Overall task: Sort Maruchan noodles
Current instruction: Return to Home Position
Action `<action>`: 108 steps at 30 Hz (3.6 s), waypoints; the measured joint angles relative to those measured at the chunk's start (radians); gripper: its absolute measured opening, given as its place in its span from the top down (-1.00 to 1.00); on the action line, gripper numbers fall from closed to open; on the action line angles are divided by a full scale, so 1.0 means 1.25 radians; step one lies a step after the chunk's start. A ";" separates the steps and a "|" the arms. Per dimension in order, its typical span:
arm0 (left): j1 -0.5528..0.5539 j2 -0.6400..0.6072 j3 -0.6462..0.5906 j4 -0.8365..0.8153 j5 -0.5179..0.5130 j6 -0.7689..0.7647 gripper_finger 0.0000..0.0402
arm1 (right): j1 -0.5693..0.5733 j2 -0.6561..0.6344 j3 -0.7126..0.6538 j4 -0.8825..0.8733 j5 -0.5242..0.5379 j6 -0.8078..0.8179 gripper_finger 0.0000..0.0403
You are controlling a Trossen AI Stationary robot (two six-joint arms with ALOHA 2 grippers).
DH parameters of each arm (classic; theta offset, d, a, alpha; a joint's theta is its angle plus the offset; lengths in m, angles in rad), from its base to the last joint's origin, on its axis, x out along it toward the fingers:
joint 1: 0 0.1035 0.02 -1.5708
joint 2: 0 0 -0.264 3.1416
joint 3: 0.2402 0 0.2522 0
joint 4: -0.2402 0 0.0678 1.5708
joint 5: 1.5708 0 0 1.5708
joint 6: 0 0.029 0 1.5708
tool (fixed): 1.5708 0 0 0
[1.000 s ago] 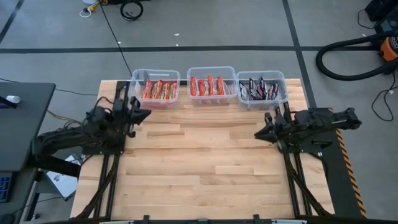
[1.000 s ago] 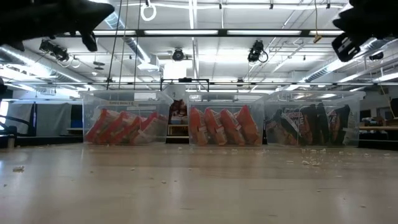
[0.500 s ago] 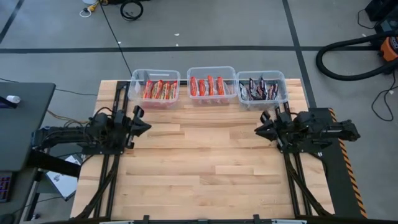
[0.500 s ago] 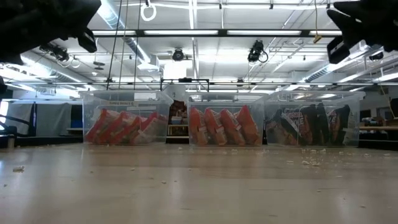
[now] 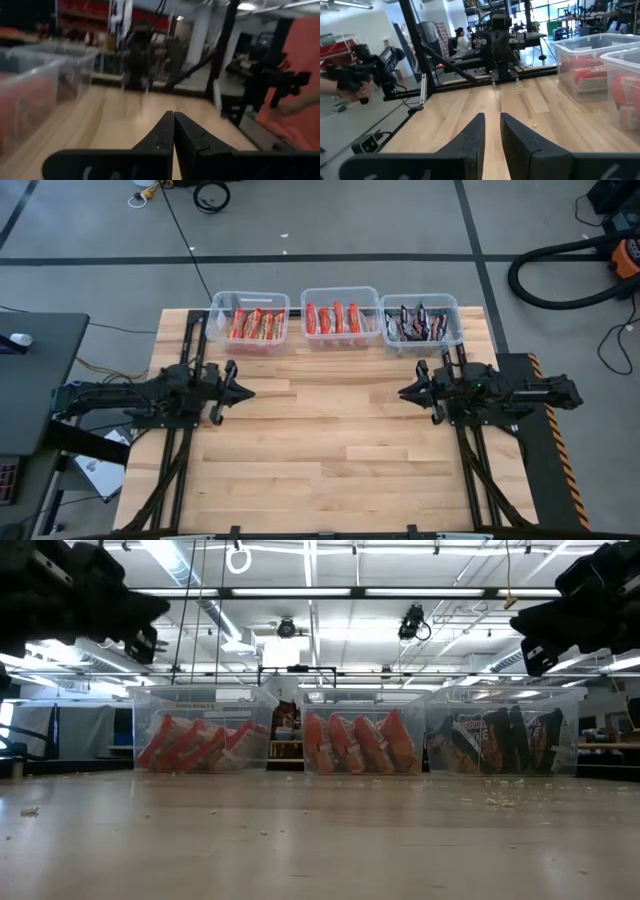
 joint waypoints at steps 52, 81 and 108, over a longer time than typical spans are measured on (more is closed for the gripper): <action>0.027 -0.230 -0.001 -0.161 -0.032 0.042 0.94 | 0.000 0.011 0.000 0.028 0.008 0.002 0.68; 0.027 -0.230 -0.001 -0.160 -0.031 0.042 0.94 | 0.000 0.011 0.000 0.028 0.008 0.002 0.68; 0.027 -0.230 -0.001 -0.160 -0.031 0.042 0.94 | 0.000 0.011 0.000 0.028 0.008 0.002 0.68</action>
